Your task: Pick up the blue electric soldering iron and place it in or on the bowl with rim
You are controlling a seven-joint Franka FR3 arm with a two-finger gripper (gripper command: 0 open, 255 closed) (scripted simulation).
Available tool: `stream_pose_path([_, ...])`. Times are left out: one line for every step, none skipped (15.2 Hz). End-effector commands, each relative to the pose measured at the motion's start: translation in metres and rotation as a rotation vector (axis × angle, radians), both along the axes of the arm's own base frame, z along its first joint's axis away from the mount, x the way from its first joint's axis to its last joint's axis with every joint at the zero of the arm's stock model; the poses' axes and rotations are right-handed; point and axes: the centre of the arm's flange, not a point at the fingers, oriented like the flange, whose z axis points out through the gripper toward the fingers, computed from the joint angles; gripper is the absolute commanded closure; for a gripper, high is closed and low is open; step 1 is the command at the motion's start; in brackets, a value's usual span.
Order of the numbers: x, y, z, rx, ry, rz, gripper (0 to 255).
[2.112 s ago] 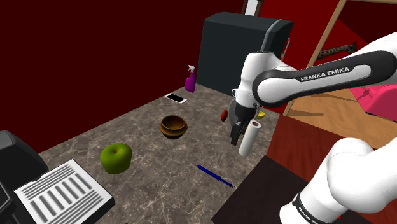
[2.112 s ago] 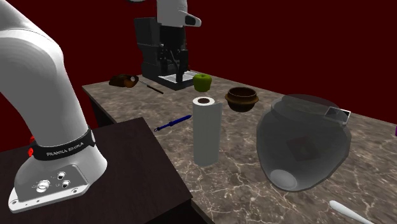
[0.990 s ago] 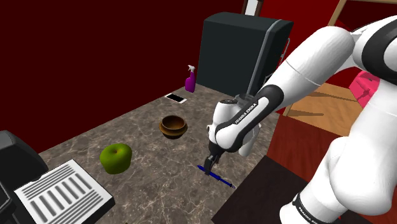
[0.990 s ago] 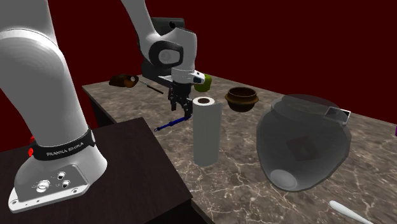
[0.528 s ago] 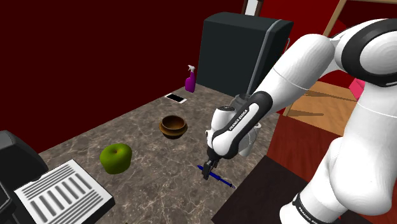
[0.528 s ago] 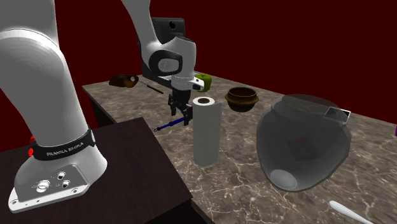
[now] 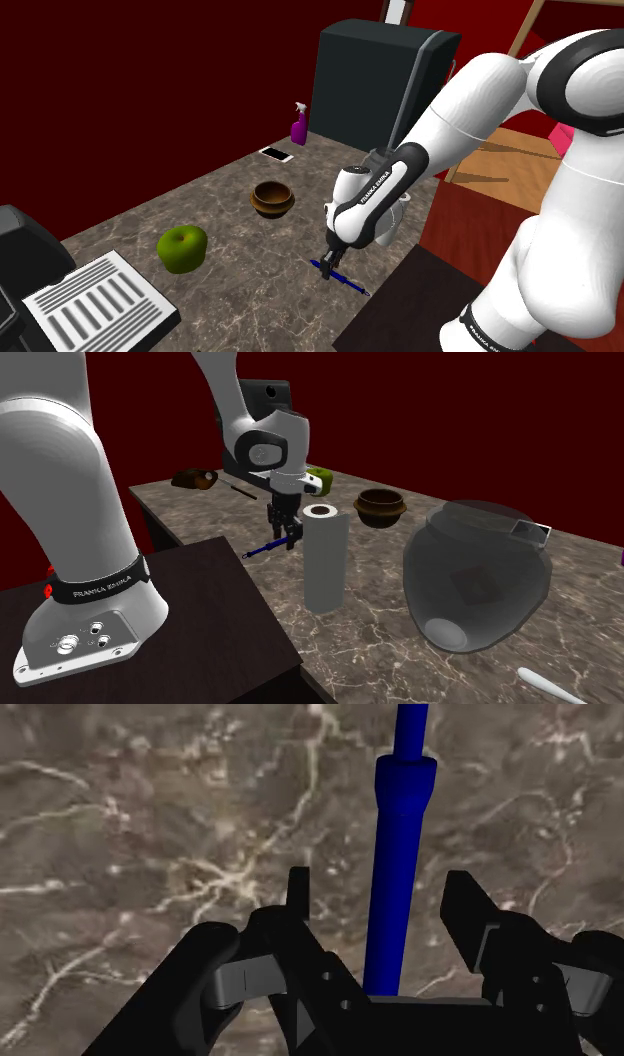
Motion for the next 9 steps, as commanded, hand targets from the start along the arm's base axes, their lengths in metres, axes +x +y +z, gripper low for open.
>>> stream_pose_path([-0.002,0.005,-0.001,0.000,0.005,0.012,255])
stream_pose_path([-0.001,0.005,-0.001,0.000,0.005,0.012,255])
stream_pose_path([-0.002,0.004,-0.001,0.000,0.005,0.012,255])
stream_pose_path([-0.002,0.003,0.000,0.000,0.005,0.012,255])
stream_pose_path([-0.002,0.003,0.000,0.000,0.005,0.012,255])
stream_pose_path([-0.002,0.004,0.000,0.001,0.005,0.012,255])
stream_pose_path([-0.001,0.004,-0.002,0.001,0.005,0.012,255])
stream_pose_path([-0.001,0.004,0.003,0.001,0.005,0.012,255])
stream_pose_path([-0.001,0.004,0.008,0.001,0.005,0.012,255])
